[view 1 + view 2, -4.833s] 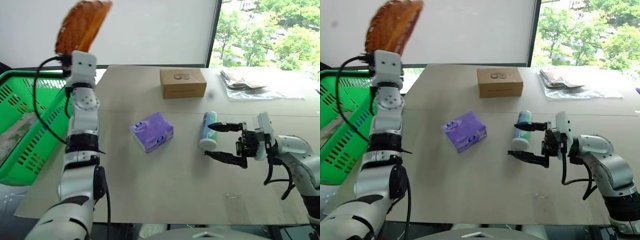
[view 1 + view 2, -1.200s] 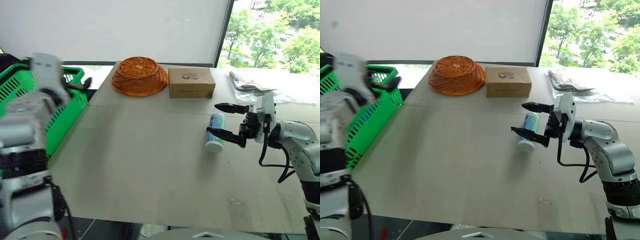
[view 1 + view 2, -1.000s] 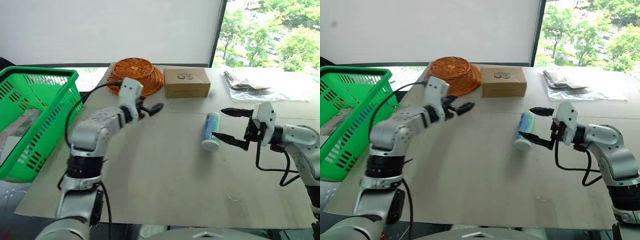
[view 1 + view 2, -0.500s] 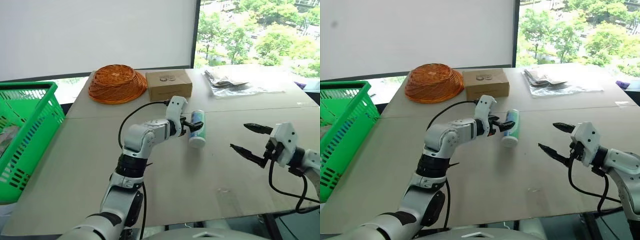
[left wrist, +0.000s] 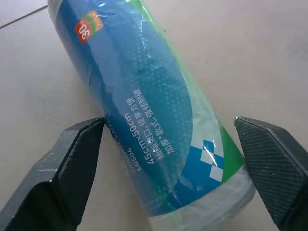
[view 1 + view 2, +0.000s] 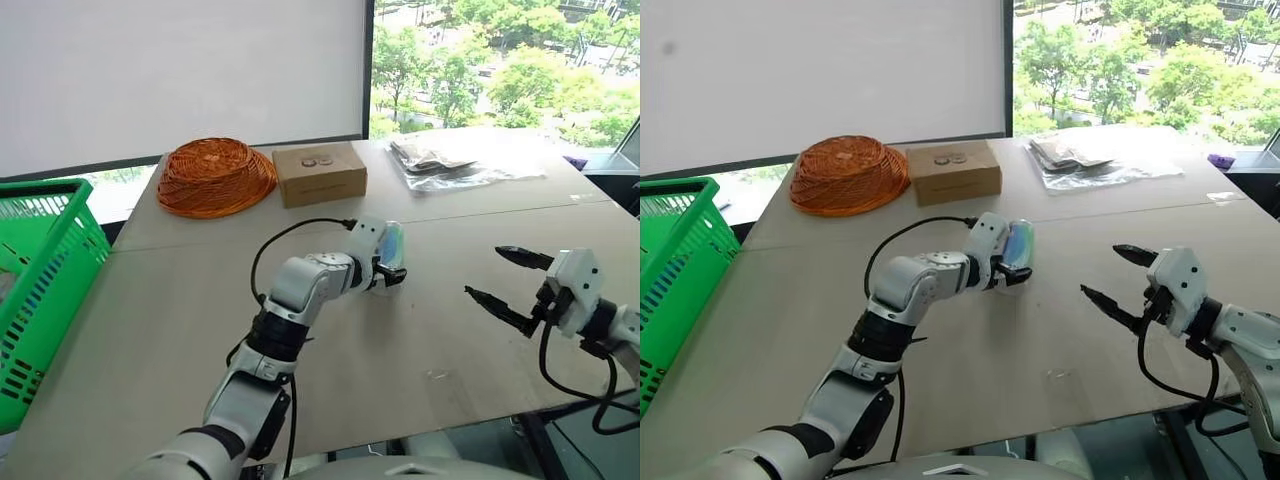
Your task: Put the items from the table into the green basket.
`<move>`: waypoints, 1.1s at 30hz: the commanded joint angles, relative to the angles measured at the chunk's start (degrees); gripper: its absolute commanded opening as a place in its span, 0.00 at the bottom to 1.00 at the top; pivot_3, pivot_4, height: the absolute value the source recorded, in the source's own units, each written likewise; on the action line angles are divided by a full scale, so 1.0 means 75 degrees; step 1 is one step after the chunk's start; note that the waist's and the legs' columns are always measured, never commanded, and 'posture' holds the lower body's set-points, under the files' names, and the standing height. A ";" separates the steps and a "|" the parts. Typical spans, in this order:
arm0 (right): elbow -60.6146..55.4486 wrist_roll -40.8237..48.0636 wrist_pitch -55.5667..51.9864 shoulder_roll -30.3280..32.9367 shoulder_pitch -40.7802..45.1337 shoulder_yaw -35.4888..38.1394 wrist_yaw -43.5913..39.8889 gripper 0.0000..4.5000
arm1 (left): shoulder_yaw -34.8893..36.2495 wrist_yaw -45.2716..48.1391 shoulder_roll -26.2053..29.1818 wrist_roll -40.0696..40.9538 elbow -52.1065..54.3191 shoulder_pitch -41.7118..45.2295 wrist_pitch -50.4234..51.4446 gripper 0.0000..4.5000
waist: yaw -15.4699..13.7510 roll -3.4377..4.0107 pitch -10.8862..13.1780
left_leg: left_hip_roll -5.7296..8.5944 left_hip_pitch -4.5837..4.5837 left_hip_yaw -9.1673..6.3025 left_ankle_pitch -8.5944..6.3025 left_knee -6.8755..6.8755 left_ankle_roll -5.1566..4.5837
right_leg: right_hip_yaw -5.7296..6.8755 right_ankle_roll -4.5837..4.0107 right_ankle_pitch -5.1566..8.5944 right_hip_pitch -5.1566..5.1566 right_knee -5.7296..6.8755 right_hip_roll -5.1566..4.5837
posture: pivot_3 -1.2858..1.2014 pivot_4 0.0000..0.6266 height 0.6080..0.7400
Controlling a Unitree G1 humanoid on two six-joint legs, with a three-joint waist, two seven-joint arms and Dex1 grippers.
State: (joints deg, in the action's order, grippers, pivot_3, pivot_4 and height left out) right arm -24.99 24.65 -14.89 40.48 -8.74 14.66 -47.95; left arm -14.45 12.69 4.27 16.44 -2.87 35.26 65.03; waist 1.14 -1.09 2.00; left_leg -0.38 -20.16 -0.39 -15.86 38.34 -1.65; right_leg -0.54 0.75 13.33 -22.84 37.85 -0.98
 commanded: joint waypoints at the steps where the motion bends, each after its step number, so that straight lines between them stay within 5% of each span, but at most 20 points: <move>1: -0.0276 0.0022 0.0162 0.0010 0.0061 0.0203 0.0094 1.00 | 0.0022 -0.0195 0.0047 -0.0330 -0.0415 -0.0210 0.0005 0.72 | 0.0007 -0.0008 0.0004 | 0.0000 0.0034 0.0003 0.0000 -0.0004 0.0000 | -0.0005 0.0000 0.0001 0.0018 -0.0001 0.0000 | 0.49 0.00 1.00; 5: -0.0222 0.0022 0.0274 0.0007 0.0088 0.0205 0.0046 1.00 | 0.0052 -0.0222 0.0062 -0.0423 -0.0516 -0.0214 -0.0077 0.44 | 0.0057 0.0000 -0.0001 | 0.0007 0.0055 0.0007 -0.0001 -0.0009 0.0001 | -0.0023 0.0000 0.0001 0.0041 -0.0001 0.0012 | 0.49 0.00 1.00; 15: 0.0017 0.0039 0.0311 -0.0012 0.0402 -0.0076 -0.0095 1.00 | 0.0308 0.0244 0.0788 -0.0446 0.0019 -0.0190 -0.0443 0.44 | 0.0179 -0.0008 0.0015 | 0.0008 0.0055 0.0011 -0.0001 -0.0016 0.0001 | -0.0037 0.0004 0.0001 0.0047 -0.0003 0.0016 | 0.51 0.00 1.00; 24: 0.0442 0.0175 0.0035 -0.0372 0.1792 -0.1200 -0.0407 1.00 | 0.1508 0.0711 0.3178 -0.0870 0.0196 0.0400 -0.1984 0.44 | 0.0080 -0.0036 0.0157 | 0.0000 0.0049 -0.0034 -0.0001 -0.0051 0.0002 | -0.0122 0.0003 -0.0013 -0.0025 0.0002 0.0102 | 0.56 0.01 1.00; 33: 0.0538 0.1293 -0.0777 -0.1415 0.3768 -0.1918 -0.0530 1.00 | 0.3925 0.0536 0.5941 -0.1262 0.0348 0.0352 -0.2094 0.44 | -0.0473 -0.0057 0.0173 | 0.0000 -0.0130 -0.0072 -0.0010 -0.0043 0.0027 | -0.0119 -0.0018 -0.0048 -0.0185 -0.0001 0.0050 | 0.62 0.00 1.00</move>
State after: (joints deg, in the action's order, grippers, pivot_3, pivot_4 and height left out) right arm -19.96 32.04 -20.08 30.38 17.58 0.40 -51.35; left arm 9.98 17.24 45.41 8.56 -2.75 37.71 50.66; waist -2.40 -1.52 3.30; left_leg -0.37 -21.22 -0.99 -15.96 38.01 -1.42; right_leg -1.39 0.62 12.97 -24.24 37.77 -0.69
